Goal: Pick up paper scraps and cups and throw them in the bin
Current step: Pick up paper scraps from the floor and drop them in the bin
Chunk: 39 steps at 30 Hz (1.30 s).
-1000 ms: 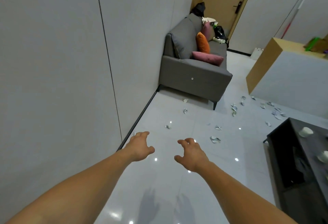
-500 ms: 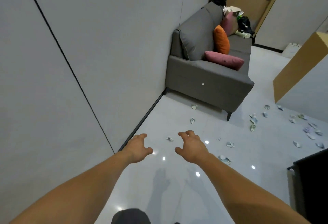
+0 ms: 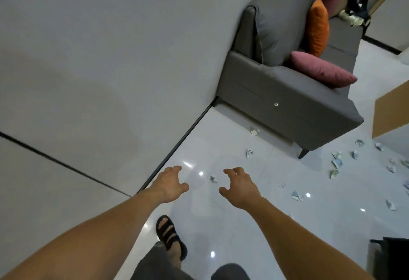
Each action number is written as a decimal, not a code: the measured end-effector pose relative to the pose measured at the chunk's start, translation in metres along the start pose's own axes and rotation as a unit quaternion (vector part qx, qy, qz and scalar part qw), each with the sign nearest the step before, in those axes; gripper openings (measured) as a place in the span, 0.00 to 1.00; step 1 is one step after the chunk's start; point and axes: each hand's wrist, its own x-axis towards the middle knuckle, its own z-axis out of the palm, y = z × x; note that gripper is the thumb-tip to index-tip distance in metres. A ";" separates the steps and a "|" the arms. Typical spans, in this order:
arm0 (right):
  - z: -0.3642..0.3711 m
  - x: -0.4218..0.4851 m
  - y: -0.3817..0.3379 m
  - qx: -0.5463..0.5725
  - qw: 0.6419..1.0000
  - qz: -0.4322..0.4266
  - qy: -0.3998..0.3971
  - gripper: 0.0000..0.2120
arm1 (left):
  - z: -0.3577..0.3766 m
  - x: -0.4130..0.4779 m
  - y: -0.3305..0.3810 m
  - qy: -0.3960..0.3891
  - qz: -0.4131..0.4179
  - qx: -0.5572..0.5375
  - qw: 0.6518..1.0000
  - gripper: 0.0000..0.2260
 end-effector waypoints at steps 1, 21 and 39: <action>-0.001 0.018 0.002 0.002 1.000 0.004 -0.007 0.31 | -0.004 0.013 0.000 -0.008 -0.005 -0.004 1.000 0.33; 0.289 0.464 0.170 -0.083 0.980 -0.023 -0.178 0.31 | 0.213 0.448 -0.115 -0.047 -0.111 -0.010 0.993 0.30; 0.438 0.476 0.153 0.102 0.969 -0.185 -0.131 0.24 | 0.336 0.491 -0.201 -0.016 -0.225 -0.350 0.909 0.29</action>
